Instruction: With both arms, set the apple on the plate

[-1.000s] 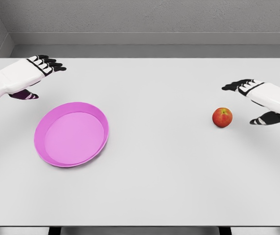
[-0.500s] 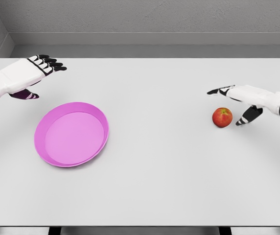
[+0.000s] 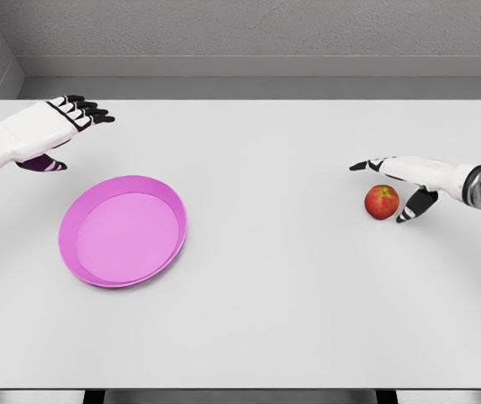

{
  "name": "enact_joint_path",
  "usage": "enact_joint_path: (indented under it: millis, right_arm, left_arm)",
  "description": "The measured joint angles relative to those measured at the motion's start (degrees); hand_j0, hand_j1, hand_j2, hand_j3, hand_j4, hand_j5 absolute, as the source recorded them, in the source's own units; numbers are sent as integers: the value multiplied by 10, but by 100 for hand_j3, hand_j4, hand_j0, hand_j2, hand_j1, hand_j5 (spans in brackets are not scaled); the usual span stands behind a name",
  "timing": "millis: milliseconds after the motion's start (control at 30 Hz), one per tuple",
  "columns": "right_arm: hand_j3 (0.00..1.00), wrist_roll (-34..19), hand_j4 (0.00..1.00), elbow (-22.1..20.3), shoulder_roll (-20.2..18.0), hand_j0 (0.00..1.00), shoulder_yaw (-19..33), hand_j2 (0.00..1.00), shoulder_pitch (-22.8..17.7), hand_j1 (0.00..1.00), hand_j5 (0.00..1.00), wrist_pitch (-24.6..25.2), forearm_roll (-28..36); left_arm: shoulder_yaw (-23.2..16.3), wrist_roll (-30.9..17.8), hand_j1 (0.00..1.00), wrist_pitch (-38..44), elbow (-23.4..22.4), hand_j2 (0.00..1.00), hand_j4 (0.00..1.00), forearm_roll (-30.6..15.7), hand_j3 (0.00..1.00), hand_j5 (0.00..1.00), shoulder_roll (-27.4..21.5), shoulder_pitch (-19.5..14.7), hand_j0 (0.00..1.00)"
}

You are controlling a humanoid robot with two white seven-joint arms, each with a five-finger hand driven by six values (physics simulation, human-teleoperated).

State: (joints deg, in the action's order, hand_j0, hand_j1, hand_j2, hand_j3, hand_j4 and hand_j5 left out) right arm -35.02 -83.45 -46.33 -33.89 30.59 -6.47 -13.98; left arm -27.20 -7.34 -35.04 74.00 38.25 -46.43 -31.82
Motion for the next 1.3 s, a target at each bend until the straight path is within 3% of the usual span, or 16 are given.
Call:
enact_joint_path:
  millis: [33, 233, 567, 967, 1300]
  right_arm:
    - [100, 0, 100, 0, 0, 100, -1, 100, 0, 100, 100, 0, 0]
    - [71, 0, 71, -1, -2, 71, -9, 71, -4, 71, 71, -4, 0]
    - [53, 0, 53, -4, -5, 53, -12, 53, -8, 53, 53, -7, 0]
    - [52, 0, 52, -29, -7, 52, -10, 52, -7, 52, 52, -7, 0]
    - [50, 0, 50, -90, -7, 50, -6, 50, -7, 50, 50, -7, 2]
  left_arm:
    - [0, 0, 100, 0, 0, 100, 100, 0, 100, 100, 0, 0, 100]
    - [1, 0, 100, 0, 1, 100, 100, -1, 100, 100, -1, 0, 100]
    - [1, 0, 100, 0, 2, 100, 100, -1, 100, 100, 0, 0, 100]
    - [1, 0, 100, 0, 3, 100, 100, 0, 100, 100, -1, 1, 100]
    - [1, 0, 100, 0, 6, 100, 100, -1, 100, 100, -2, 2, 100]
